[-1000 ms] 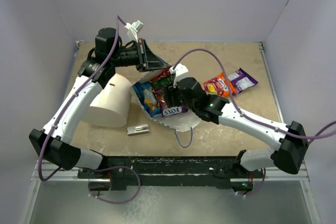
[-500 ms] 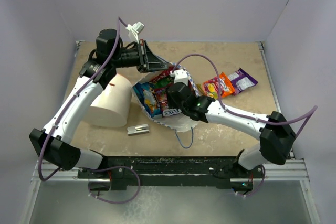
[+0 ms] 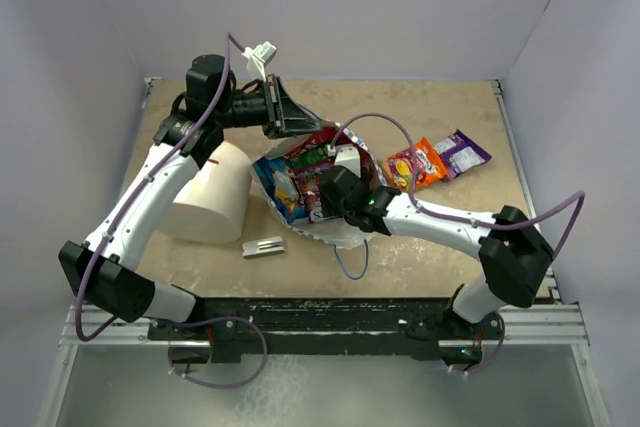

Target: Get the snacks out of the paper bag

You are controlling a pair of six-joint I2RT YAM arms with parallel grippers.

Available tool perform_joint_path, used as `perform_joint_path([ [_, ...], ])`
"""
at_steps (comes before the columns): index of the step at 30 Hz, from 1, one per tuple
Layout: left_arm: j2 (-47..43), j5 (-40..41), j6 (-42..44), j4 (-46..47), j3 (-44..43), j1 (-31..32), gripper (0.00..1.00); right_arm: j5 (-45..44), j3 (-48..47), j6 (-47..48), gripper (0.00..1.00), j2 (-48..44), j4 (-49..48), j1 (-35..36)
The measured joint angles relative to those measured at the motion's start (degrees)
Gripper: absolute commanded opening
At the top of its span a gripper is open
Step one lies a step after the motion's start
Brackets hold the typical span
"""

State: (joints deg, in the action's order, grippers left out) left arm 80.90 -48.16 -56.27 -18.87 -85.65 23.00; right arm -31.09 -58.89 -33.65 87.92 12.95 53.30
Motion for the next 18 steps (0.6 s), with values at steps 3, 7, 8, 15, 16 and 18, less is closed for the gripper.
perform_joint_path([
  [3, 0.0, -0.1, -0.2, 0.0, 0.0, 0.0, 0.0, -0.1, 0.0, -0.1, 0.77, 1.9, -0.3, 0.0],
  [7, 0.0, -0.1, -0.2, 0.0, 0.0, 0.0, 0.0, -1.3, -0.5, -0.5, 0.79, 4.9, -0.8, -0.1],
  [8, 0.1, -0.1, -0.2, 0.0, 0.0, 0.0, 0.0, -1.5, -0.8, -0.6, 0.8, 5.6, -1.0, -0.1],
  [15, 0.3, -0.1, -0.1, -0.1, 0.0, 0.0, 0.0, -0.8, -1.5, 0.5, 0.66, 7.4, -4.1, -0.3],
  [16, 0.3, -0.1, -0.1, -0.1, 0.0, 0.0, 0.0, -0.7, -1.6, 0.8, 0.62, 7.6, -4.5, -0.4],
  [18, 0.3, -0.1, -0.1, -0.1, 0.0, 0.0, 0.0, -0.3, -1.6, 1.3, 0.49, 7.8, -5.1, -0.4],
])
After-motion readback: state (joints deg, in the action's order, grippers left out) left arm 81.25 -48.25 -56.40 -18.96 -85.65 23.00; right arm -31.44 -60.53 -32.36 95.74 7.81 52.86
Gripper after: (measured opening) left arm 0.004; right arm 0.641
